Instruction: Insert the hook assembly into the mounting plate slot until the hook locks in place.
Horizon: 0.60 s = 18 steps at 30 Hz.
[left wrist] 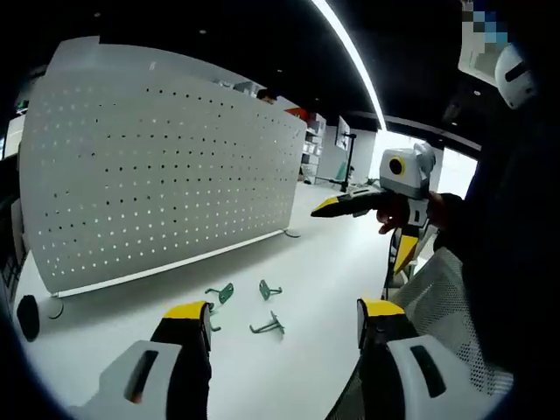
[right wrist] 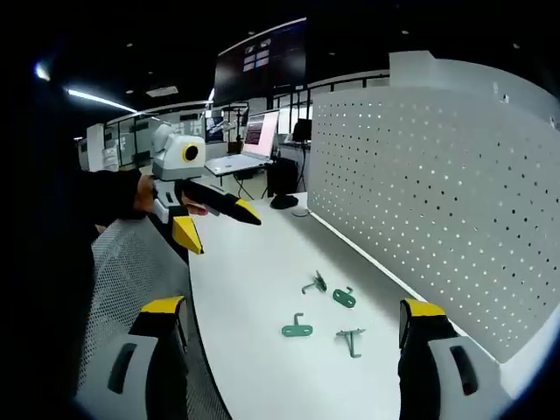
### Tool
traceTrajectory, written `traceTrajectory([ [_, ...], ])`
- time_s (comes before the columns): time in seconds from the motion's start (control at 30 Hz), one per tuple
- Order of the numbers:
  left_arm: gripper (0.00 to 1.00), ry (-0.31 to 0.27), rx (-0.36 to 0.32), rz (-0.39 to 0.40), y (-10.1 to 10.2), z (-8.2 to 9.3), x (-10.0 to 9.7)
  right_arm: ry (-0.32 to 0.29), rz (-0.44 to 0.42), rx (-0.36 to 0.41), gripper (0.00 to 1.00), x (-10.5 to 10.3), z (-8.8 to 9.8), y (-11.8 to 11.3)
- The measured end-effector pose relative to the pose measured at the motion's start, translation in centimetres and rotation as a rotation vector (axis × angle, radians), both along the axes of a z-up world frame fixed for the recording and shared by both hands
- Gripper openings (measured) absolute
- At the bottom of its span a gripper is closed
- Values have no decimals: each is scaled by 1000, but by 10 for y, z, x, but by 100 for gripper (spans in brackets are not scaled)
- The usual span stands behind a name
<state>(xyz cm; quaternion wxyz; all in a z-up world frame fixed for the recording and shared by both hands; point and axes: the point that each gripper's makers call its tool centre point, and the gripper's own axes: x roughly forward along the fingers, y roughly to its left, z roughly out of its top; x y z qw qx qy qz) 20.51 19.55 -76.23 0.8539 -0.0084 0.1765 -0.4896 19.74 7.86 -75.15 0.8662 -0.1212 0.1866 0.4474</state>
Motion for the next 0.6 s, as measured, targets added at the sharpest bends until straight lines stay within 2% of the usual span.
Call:
traceTrajectory([
  [0.6, 69, -6, 12, 2, -1, 0, -2, -27, -27, 7, 98, -3, 6, -10],
])
